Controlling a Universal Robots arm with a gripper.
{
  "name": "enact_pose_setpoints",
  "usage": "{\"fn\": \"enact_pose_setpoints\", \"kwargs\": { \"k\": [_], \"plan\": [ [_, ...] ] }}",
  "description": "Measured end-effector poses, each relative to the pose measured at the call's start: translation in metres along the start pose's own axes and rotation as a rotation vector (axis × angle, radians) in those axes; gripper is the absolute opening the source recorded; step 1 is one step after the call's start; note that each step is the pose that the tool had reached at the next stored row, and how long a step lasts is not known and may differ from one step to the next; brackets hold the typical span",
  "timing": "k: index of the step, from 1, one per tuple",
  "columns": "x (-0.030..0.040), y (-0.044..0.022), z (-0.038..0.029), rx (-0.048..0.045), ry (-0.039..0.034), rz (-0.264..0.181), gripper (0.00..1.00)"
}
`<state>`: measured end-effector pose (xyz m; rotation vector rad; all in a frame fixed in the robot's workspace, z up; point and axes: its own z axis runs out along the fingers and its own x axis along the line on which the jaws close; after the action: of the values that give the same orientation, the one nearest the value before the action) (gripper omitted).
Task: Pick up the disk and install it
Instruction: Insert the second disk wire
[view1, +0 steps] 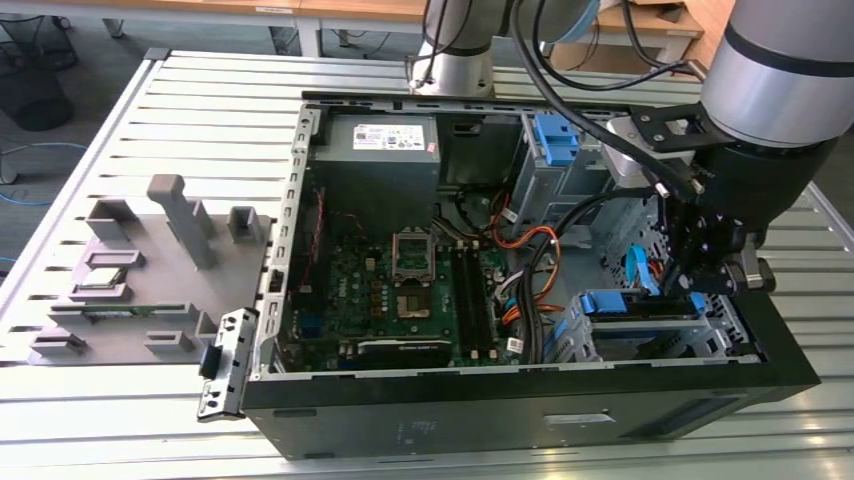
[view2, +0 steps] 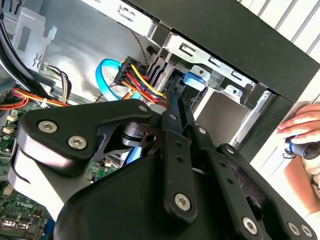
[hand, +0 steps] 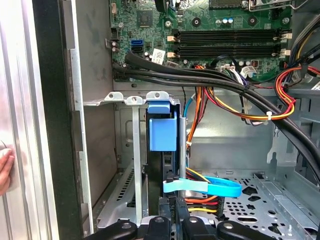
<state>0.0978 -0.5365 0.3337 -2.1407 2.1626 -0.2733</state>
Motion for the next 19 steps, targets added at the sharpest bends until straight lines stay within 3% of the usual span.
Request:
{"fn": "enact_pose_setpoints", "kwargs": {
  "k": [5, 14, 19],
  "plan": [
    [0.0001, 0.0000, 0.0000, -0.0001, -0.0086, 0.002, 0.16],
    [0.0029, 0.0000, 0.0002, -0.0003, -0.0118, 0.002, 0.16],
    [0.0044, 0.0000, 0.0003, -0.0005, -0.0317, 0.006, 0.16]
  ]
}}
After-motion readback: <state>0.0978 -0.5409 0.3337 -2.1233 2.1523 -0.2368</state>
